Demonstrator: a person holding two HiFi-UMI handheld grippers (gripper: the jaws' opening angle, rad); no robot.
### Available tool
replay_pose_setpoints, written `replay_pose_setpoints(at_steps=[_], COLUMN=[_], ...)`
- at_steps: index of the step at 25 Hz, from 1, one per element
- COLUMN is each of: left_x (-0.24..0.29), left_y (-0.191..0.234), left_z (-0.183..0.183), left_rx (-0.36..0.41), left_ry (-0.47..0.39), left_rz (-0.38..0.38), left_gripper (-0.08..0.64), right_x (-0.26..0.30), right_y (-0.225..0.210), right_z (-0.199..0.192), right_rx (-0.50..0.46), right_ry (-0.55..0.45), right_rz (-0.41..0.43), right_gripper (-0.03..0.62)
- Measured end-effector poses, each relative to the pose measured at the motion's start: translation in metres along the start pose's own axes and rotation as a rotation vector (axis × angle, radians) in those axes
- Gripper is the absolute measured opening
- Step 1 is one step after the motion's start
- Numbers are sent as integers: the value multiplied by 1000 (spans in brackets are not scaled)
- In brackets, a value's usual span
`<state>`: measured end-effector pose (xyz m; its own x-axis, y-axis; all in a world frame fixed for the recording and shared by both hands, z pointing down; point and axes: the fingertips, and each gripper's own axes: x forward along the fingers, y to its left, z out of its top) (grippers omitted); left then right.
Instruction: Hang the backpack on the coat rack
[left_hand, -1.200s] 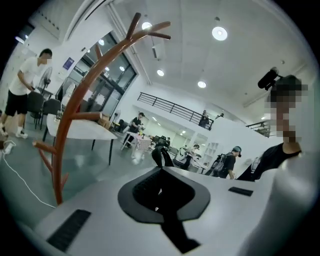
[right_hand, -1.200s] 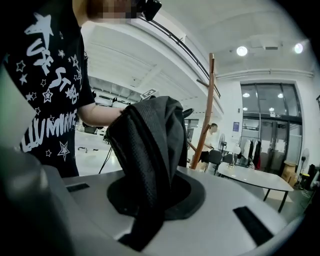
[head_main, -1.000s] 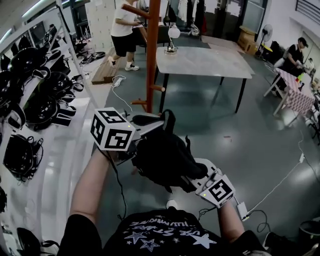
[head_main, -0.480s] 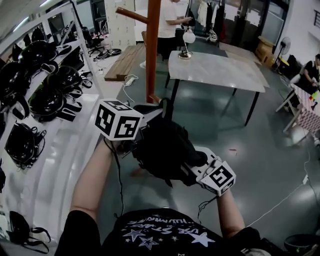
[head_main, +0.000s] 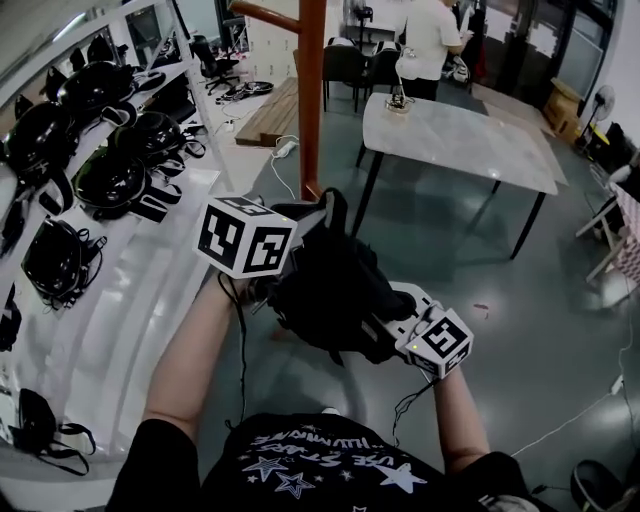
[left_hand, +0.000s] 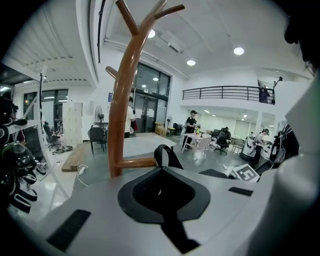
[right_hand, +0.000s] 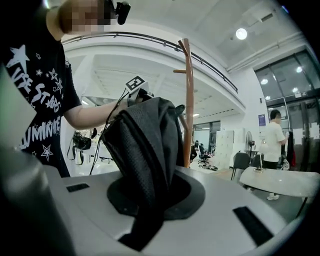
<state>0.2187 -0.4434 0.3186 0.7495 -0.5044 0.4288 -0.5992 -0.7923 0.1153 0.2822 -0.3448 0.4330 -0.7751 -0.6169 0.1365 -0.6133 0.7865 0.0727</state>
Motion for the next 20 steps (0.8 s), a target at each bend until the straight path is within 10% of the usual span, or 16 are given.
replay_pose_setpoints(at_steps=[20], left_x=[-1], left_y=[23], left_z=[3], left_rx=[-73], left_ry=[-32], left_rz=[128], left_gripper=[18], right_x=[24], right_y=[-36], right_z=[-10], right_rx=[15], right_ry=[-64], right_rz=[79], right_gripper=[55])
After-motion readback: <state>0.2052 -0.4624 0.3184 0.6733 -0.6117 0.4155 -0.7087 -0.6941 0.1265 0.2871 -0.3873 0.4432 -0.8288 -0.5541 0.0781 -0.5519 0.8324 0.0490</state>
